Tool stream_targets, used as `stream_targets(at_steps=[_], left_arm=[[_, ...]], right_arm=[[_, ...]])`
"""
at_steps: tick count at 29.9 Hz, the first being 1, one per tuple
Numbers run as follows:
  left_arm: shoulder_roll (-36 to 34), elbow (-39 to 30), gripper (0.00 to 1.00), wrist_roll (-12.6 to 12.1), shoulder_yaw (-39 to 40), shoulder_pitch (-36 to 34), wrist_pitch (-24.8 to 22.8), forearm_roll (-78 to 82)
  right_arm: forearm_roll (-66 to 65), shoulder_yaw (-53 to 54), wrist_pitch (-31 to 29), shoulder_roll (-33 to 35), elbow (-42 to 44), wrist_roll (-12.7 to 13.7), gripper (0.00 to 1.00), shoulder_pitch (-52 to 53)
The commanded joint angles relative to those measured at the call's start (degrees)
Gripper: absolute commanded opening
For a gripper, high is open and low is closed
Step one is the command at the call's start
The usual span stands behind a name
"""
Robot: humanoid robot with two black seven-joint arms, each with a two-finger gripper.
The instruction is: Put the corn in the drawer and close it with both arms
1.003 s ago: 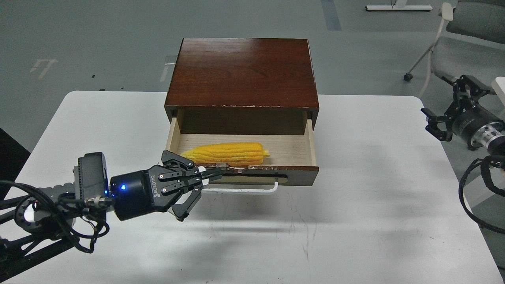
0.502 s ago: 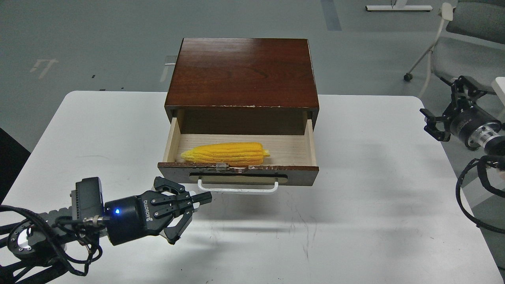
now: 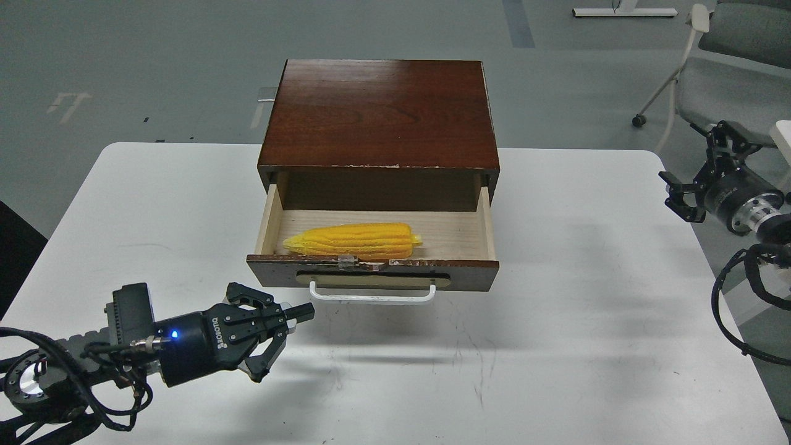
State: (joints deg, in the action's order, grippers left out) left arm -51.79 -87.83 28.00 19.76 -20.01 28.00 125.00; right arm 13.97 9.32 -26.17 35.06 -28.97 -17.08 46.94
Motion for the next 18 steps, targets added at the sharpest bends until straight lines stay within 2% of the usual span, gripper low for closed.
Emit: stream_targets(at_steps=[1, 10, 18], left_arm=[[0.1, 0.0, 0.00, 0.0, -0.1, 0.1, 0.0, 0.0], [1.9, 0.0, 0.00, 0.0, 0.6, 0.1, 0.0, 0.0], [6.1, 1.5, 0.00, 0.0, 0.9, 0.0, 0.0, 0.0]], right_arm=[[0.0, 0.0, 0.1, -0.3, 0.1, -0.1, 0.96, 0.0], [0.0, 0.0, 0.1, -1.0, 0.8, -0.1, 0.96, 0.0], [0.0, 0.0, 0.0, -1.0, 1.1, 0.0, 0.96, 0.0]])
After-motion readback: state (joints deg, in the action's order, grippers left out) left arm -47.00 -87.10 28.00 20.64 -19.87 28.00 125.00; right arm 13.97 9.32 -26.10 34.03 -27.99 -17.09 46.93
